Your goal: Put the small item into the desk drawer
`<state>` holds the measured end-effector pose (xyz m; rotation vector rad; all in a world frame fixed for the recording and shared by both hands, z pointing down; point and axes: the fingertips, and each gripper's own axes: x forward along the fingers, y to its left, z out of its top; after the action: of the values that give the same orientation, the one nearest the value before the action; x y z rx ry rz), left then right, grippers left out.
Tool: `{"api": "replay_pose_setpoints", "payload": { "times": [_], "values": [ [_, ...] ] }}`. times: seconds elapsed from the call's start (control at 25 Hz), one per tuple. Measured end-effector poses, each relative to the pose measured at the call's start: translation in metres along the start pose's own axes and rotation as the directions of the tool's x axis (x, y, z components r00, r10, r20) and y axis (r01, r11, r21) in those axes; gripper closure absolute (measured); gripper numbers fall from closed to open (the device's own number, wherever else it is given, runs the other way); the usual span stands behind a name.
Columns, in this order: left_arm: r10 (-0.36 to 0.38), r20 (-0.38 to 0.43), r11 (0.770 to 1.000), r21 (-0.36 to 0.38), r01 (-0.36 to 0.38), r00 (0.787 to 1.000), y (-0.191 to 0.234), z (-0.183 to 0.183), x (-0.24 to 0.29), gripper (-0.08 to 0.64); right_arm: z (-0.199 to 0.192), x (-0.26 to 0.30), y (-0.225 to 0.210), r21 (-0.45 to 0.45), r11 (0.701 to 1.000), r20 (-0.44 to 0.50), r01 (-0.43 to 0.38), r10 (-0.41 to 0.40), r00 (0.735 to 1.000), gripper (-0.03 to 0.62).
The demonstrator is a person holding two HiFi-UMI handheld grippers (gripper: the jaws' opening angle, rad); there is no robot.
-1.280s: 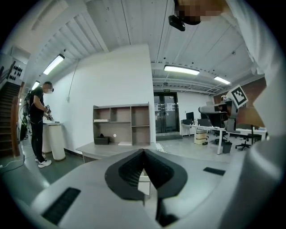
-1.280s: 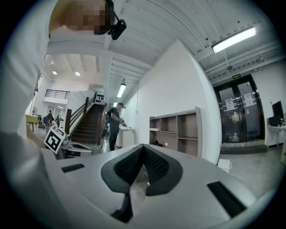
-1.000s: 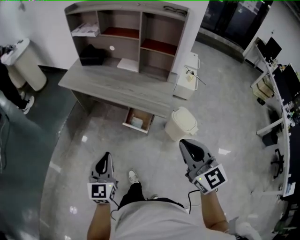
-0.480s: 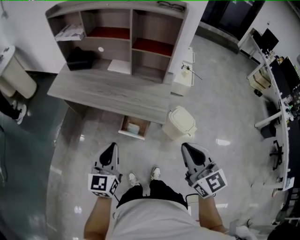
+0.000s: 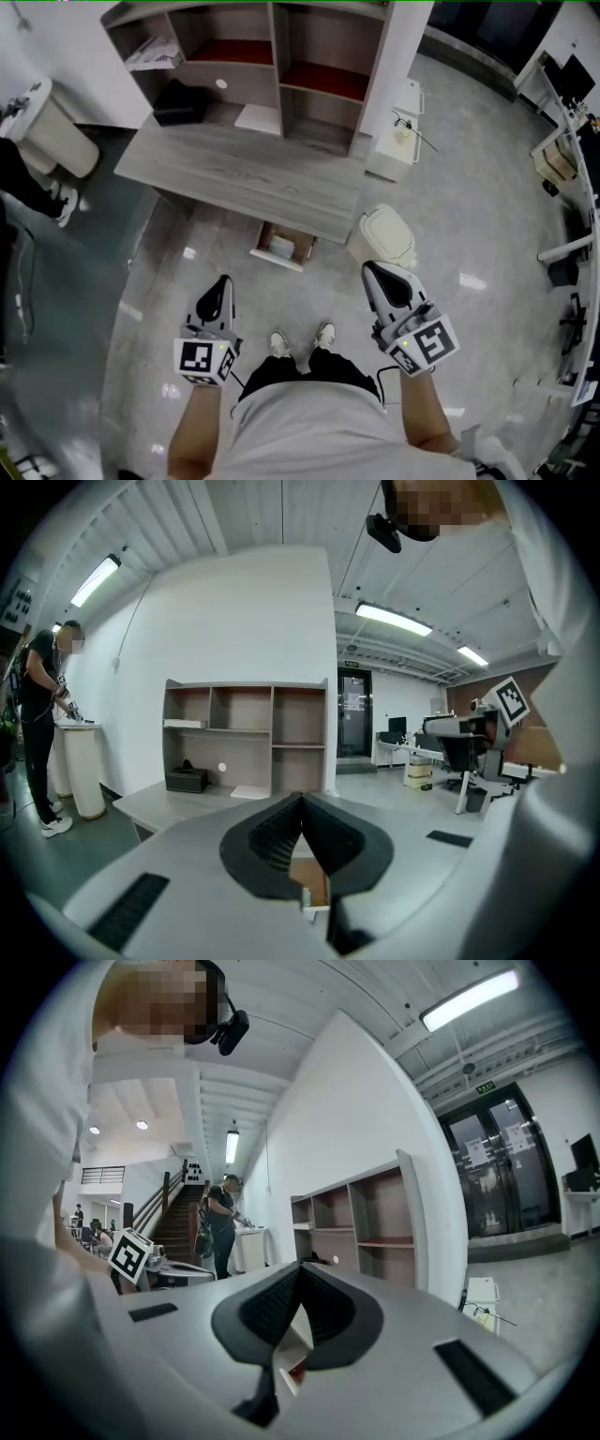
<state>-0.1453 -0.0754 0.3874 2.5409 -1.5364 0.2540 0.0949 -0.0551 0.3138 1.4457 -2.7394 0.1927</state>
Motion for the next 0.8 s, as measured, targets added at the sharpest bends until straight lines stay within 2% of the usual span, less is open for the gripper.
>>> {"api": "replay_pose_setpoints", "payload": {
  "times": [0.12, 0.28, 0.52, 0.64, 0.72, 0.8],
  "values": [
    [0.002, -0.030, 1.000, -0.016, -0.003, 1.000, -0.005, -0.011, 0.015, 0.541, -0.020, 0.006, -0.008, 0.024, 1.000, -0.051, -0.012, 0.013, 0.999, 0.571],
    [-0.037, -0.107, 0.999, -0.021, 0.035, 0.994, -0.003, -0.041, 0.045, 0.541, -0.048, 0.021, -0.015, 0.059, 0.998, -0.109, -0.028, 0.034, 0.993, 0.571],
    [-0.084, -0.228, 0.991, 0.081, 0.105, 0.970, 0.002, -0.105, 0.105, 0.540, -0.105, 0.049, -0.021, 0.105, 0.993, -0.158, -0.048, 0.064, 0.985, 0.571],
    [-0.107, -0.291, 0.983, 0.110, 0.144, 0.951, 0.006, -0.144, 0.132, 0.532, -0.138, 0.062, -0.022, 0.134, 0.990, -0.182, -0.053, 0.077, 0.980, 0.571],
    [-0.132, -0.346, 0.975, 0.126, 0.186, 0.929, 0.005, -0.169, 0.146, 0.464, -0.158, 0.068, -0.019, 0.157, 0.986, -0.200, -0.055, 0.086, 0.976, 0.571],
    [-0.157, -0.401, 0.957, 0.163, 0.239, 0.902, 0.004, -0.191, 0.157, 0.454, -0.174, 0.073, -0.014, 0.176, 0.983, -0.212, -0.054, 0.092, 0.973, 0.571]
  ]
}}
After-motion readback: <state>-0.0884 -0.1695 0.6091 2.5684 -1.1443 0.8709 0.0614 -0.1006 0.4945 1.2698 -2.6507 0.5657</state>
